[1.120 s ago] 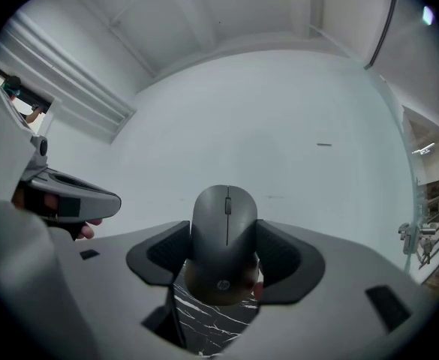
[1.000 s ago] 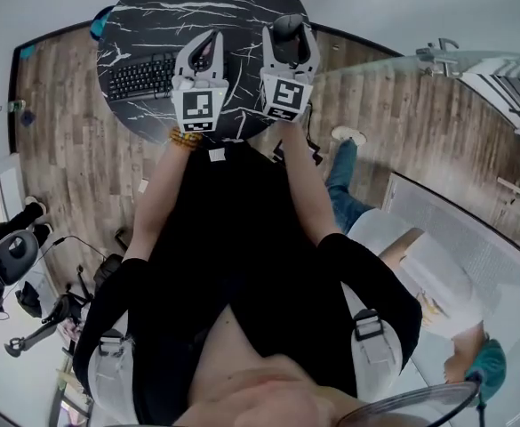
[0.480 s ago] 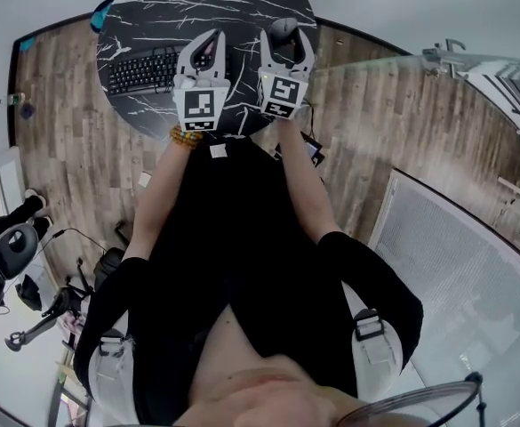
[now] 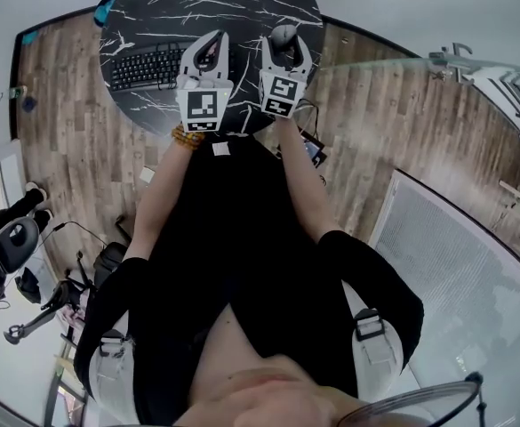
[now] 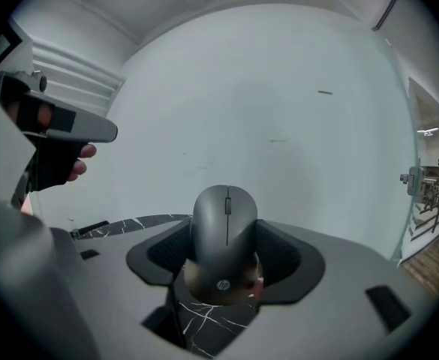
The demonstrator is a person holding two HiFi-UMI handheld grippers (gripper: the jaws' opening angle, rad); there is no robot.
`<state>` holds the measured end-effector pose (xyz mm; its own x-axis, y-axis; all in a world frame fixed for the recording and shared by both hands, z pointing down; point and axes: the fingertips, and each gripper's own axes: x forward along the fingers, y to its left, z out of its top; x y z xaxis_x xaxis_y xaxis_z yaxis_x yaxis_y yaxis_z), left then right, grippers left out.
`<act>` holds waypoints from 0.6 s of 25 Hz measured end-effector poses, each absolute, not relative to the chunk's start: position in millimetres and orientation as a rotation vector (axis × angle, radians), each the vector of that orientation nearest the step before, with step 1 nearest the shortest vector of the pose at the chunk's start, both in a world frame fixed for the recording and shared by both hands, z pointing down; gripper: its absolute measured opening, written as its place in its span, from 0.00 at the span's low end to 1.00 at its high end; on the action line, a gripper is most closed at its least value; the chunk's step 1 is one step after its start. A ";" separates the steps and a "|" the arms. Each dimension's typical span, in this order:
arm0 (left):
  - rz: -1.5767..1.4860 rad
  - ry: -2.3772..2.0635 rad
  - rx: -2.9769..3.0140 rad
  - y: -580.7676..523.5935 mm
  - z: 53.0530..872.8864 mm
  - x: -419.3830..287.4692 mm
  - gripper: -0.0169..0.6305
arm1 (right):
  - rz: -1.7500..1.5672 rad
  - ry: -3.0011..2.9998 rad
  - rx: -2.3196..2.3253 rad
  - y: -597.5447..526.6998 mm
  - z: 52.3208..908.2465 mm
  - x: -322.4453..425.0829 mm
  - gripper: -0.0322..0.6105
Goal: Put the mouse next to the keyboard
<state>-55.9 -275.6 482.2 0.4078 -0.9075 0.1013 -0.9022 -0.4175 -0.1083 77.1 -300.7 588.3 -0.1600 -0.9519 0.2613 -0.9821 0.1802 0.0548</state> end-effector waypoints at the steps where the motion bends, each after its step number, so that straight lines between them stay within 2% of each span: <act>1: -0.225 1.676 -2.606 -276.2 482.9 -56.0 0.04 | 0.188 -2.212 1.857 -301.3 594.0 77.5 0.48; 15: -0.293 1.681 -2.619 -274.9 498.3 -65.1 0.04 | 0.350 -2.111 1.764 -296.0 663.0 64.2 0.48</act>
